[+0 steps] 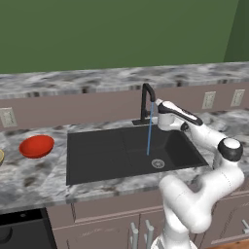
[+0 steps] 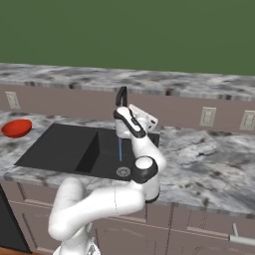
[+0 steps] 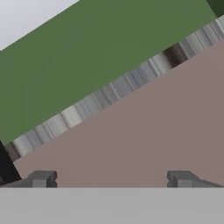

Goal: Rinse each bowl for a few seconds and place them down in the sink or on the counter.

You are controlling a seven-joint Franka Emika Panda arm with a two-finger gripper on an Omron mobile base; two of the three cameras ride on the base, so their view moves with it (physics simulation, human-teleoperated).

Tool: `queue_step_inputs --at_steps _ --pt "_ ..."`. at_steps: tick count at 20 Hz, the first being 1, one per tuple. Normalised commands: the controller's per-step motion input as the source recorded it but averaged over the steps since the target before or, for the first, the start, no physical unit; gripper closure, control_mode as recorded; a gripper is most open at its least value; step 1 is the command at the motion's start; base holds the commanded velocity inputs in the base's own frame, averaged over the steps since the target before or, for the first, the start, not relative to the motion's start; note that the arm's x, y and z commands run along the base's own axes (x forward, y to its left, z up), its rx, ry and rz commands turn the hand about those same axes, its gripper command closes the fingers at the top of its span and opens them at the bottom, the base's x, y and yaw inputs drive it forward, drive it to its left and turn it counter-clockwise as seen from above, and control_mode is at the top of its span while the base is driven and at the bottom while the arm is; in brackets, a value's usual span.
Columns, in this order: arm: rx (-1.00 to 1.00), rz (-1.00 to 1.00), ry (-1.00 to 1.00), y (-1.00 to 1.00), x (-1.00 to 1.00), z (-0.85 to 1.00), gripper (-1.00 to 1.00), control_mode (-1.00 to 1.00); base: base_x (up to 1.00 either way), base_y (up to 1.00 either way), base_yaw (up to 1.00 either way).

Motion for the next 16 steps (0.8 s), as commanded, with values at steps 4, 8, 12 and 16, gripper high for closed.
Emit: queue_step_inputs --at_steps 4,8,12,16 --pt "0.0 0.0 0.01 -0.04 -0.43 0.61 -1.0 -1.0 0.0 0.0 0.0" --pt "0.01 -0.01 0.08 0.0 -0.47 0.62 -1.0 -1.0 0.0 0.0 0.0" --pt "0.01 -0.05 0.16 -0.01 -0.44 0.62 -1.0 -1.0 0.0 0.0 0.0" --pt "0.0 -0.09 0.2 -0.03 -0.32 0.63 -1.0 -1.0 0.0 0.0 0.0"
